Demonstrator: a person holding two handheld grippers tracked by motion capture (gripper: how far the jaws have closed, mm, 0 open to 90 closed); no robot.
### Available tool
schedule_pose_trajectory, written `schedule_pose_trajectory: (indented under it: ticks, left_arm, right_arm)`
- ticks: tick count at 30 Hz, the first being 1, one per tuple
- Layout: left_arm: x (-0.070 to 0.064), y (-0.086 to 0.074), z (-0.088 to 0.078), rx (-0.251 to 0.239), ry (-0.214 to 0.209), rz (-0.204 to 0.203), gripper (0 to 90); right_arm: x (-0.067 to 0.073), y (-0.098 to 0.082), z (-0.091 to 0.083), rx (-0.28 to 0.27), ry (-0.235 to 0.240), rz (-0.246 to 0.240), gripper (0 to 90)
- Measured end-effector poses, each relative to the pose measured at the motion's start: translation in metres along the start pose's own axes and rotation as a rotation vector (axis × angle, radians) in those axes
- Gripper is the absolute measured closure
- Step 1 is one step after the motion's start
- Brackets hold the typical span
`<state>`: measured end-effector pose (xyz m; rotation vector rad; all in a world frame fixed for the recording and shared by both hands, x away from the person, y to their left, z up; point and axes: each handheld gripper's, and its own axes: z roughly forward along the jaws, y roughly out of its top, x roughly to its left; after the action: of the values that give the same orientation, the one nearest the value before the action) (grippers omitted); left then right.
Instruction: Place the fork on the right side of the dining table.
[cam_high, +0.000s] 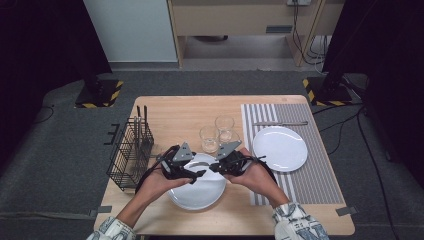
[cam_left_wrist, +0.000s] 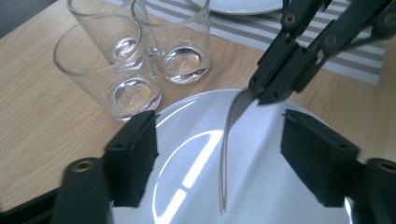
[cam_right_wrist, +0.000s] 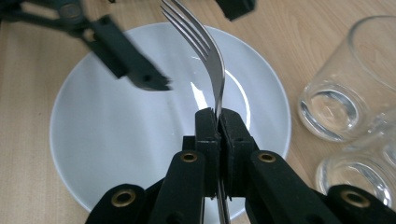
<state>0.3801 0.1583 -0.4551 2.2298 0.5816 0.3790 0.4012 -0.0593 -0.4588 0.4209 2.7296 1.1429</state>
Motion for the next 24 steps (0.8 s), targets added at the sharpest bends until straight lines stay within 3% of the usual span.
schedule_pose_trajectory:
  ticks: [5, 7, 10, 18, 24]
  left_arm:
    - [-0.001, -0.017, 0.007, -0.045, 0.041, -0.058, 7.9]
    - [0.003, -0.024, 0.010, -0.055, 0.075, -0.080, 5.5]
    - [0.006, -0.032, 0.013, -0.074, 0.083, -0.121, 4.5]
    - [-0.005, -0.037, 0.022, -0.071, 0.102, -0.084, 4.2]
    - [-0.007, -0.040, 0.022, -0.069, 0.118, -0.081, 4.3]
  right_arm:
    - [-0.004, -0.007, -0.003, -0.015, -0.044, 0.033, 87.1]
    - [-0.005, -0.011, -0.004, -0.023, -0.063, 0.055, 87.1]
    - [-0.008, -0.015, -0.004, -0.021, -0.103, 0.080, 87.1]
    - [-0.011, -0.020, -0.007, -0.062, -0.126, 0.104, 87.0]
    - [-0.012, -0.024, -0.008, -0.069, -0.130, 0.098, 87.0]
